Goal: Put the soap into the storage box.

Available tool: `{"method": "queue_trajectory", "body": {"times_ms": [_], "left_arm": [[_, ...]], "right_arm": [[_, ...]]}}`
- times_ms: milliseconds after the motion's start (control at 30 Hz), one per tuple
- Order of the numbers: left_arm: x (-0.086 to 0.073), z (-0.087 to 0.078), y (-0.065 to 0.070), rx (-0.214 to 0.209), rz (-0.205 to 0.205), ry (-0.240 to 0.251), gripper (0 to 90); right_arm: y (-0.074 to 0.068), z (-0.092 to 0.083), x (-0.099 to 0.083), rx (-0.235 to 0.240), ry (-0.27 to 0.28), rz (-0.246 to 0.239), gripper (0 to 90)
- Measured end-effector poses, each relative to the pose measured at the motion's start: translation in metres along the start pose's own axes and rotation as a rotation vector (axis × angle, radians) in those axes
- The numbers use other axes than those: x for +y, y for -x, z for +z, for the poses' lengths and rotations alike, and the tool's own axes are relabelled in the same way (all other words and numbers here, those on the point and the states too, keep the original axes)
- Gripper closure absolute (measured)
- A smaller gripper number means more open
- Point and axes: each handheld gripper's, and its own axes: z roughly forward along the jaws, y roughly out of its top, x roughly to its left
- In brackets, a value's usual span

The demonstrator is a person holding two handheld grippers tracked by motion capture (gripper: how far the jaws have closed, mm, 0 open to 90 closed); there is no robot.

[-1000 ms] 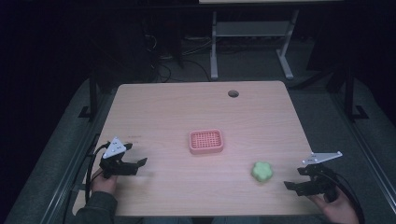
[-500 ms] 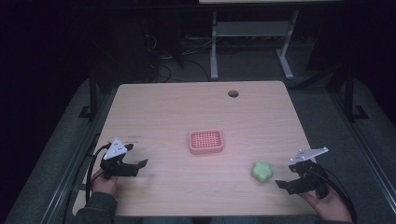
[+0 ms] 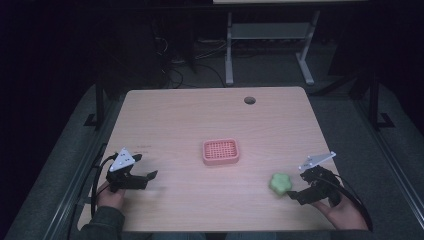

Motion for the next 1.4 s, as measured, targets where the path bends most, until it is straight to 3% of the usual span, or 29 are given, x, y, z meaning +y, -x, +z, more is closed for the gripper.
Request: {"method": "queue_trajectory", "body": {"times_ms": [433, 600, 1000, 1400], "left_arm": [[0.000, -0.002, -0.003, 0.007, 0.010, -0.001, 14.4], [0.000, -0.003, -0.003, 0.009, -0.008, 0.009, 14.4], [0.000, -0.004, -0.004, 0.008, 0.000, 0.010, 14.4], [0.000, -0.005, -0.004, 0.008, 0.002, 0.005, 14.4]], "right_arm": [[-0.006, 0.012, 0.024, 0.012, -0.053, -0.055, 18.6], [-0.008, 0.020, 0.035, 0.004, -0.090, -0.070, 18.7], [-0.008, 0.038, 0.042, -0.002, -0.161, -0.062, 19.9], [-0.011, 0.050, 0.049, -0.044, -0.214, -0.064, 20.1]]}}
